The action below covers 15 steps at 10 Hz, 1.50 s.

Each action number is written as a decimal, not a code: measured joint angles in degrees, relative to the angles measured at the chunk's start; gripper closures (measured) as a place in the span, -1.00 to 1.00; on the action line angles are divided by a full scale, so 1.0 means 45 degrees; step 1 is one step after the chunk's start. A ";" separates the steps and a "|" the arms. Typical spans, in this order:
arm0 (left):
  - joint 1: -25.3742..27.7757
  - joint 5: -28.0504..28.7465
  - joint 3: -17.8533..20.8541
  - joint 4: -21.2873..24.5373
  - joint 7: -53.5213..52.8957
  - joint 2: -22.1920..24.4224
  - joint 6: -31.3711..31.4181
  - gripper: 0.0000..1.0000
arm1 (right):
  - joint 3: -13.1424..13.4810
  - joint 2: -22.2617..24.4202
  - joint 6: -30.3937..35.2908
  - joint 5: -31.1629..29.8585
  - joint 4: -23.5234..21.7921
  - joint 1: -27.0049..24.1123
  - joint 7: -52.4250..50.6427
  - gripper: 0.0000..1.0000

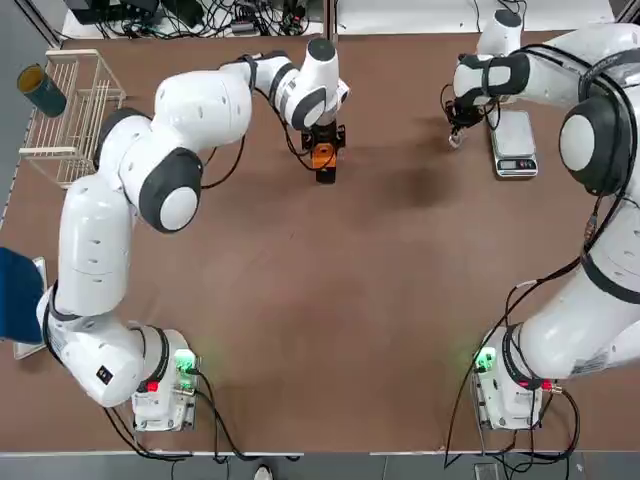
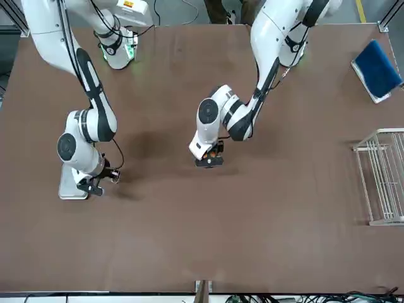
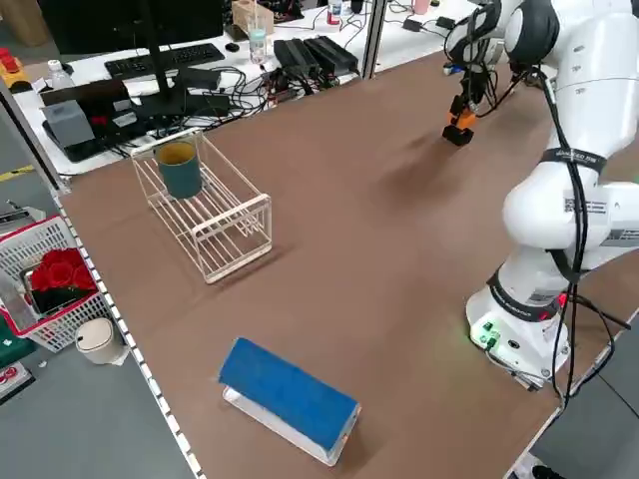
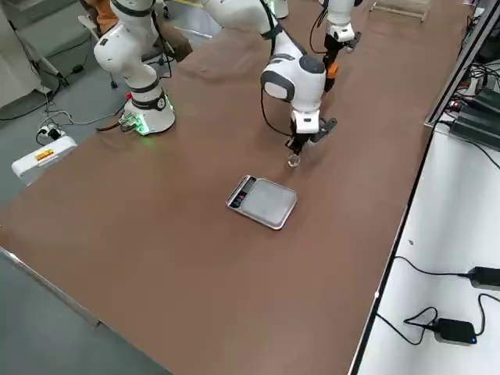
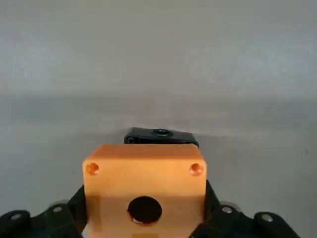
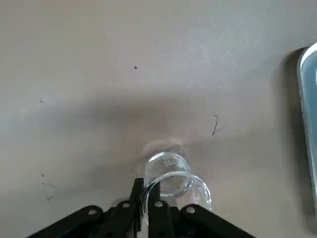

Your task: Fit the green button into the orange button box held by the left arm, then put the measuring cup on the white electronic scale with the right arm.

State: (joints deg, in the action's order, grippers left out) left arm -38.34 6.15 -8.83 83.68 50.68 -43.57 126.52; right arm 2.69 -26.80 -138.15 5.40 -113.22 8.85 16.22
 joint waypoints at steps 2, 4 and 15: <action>0.0000 0.0000 0.0000 -0.0106 0.0012 -0.0039 0.0000 -0.73 | 0.0002 0.0056 0.0296 0.0000 0.0202 0.0000 0.0000 0.85; 0.0000 0.0000 0.0000 -0.0186 0.0022 -0.0066 0.0000 -0.73 | 0.0046 0.0278 0.0975 -0.0003 0.0630 -0.0051 -0.0202 0.85; -0.0001 0.0000 -0.0003 -0.0316 0.0254 -0.0313 0.0013 -0.73 | 0.2224 0.0823 0.1252 -0.0018 0.0810 -0.1590 -0.6830 0.85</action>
State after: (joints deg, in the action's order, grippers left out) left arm -38.34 6.15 -8.84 82.25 51.83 -44.97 126.58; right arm 12.70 -23.10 -132.52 5.32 -109.58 1.69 -14.52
